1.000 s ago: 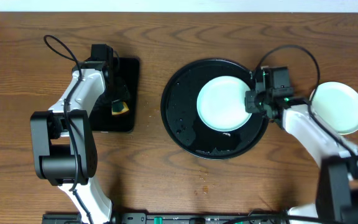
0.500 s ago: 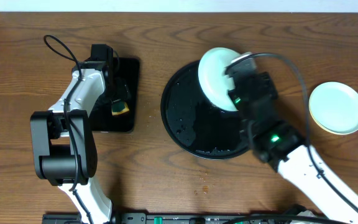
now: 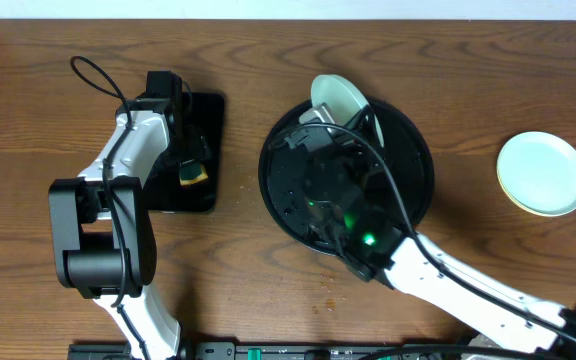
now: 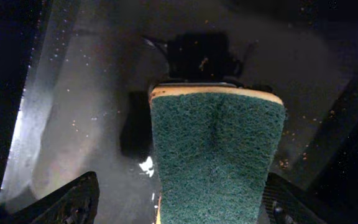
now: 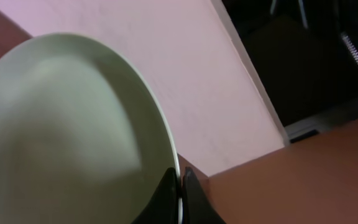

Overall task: Clean dirty plates on tray and stack at the side
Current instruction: 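Lift the remaining blue plate with the right gripper and carry it right, then place the blue plate onto the plate stack and open the right gripper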

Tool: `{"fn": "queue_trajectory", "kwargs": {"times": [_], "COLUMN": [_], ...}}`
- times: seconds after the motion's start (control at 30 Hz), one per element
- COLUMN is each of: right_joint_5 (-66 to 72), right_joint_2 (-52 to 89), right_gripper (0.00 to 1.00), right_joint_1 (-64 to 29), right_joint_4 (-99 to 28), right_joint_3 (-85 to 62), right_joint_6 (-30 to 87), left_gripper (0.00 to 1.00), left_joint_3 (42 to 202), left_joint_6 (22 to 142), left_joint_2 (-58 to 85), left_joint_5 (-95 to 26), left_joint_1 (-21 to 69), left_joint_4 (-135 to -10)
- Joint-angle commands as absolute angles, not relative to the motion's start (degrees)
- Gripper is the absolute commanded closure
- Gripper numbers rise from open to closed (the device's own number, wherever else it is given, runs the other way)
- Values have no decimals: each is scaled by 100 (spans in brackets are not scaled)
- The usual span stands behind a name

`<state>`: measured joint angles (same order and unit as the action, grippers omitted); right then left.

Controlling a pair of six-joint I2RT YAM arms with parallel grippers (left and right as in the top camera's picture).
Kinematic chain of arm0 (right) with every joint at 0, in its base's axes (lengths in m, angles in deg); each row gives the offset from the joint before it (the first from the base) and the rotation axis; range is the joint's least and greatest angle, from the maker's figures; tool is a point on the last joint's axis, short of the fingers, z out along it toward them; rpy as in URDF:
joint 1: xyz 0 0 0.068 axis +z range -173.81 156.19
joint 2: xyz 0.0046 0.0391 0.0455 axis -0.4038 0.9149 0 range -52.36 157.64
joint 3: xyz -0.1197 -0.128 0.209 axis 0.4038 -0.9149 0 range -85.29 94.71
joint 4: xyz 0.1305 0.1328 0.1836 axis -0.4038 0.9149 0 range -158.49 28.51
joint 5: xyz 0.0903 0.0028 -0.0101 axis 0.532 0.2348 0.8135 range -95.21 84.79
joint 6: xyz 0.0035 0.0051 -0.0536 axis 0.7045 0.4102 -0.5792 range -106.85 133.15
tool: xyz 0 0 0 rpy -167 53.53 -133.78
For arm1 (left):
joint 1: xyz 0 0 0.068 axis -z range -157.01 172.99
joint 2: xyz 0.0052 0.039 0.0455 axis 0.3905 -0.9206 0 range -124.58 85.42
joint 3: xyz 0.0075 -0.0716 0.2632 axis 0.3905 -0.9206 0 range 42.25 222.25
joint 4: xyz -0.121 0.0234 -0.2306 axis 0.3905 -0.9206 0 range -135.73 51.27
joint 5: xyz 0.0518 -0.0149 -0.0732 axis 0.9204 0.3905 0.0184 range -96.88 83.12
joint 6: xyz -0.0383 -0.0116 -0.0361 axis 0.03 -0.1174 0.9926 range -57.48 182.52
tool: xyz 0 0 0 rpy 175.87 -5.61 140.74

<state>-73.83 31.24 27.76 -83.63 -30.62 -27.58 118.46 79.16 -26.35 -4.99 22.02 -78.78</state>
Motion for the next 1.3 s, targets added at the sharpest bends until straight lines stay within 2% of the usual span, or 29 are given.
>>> {"fn": "queue_trajectory", "kwargs": {"times": [0.0, 0.2, 0.3, 0.4, 0.5, 0.63, 0.83, 0.93, 1.27], "right_joint_5": [-7720, -7718, -7508, -6651, -5060, -2706, -459, -44, -20], "right_joint_2": [3327, 3390, 3390, 3386, 3379, 3379, 3379, 3379, 3379], "right_gripper": [99, 99, 99, 99, 99, 99, 99, 99, 99], "right_joint_1": [2826, 2688, 2514, 2299, 1976, 1112, -566, -1467, -4402], "right_joint_4": [-8420, -8396, -8332, -7716, -6687, -5782, -5655, -5526, -4984], "right_joint_3": [-2989, -2992, -2992, -2992, -2989, -2989, -2989, -2989, -2989], "right_joint_6": [-2935, -2930, -2474, -1820, -642, 1093, 1922, 2079, 2178], "left_gripper": [16, 16, 16, 16, 16, 16, 16, 16, 16], "left_joint_3": [11819, 11819, 11819, 11819, 11819, 11819, 11819, 11819, 11819], "left_joint_6": [7907, 7907, 7907, 7907, 7905, 7907, 7907, 7907, 7907], "left_joint_2": [-2637, -2637, -2637, -2637, -2637, -2637, -2637, -2637, -2637], "left_joint_5": [-427, -427, -427, -425, -427, -425, -427, -427, -425], "left_joint_1": [2193, 2193, 2193, 2193, 2193, 2193, 2193, 2193, 2193], "left_joint_4": [-7891, -7891, -7891, -7891, -7891, -7891, -7891, -7891, -7891]}}
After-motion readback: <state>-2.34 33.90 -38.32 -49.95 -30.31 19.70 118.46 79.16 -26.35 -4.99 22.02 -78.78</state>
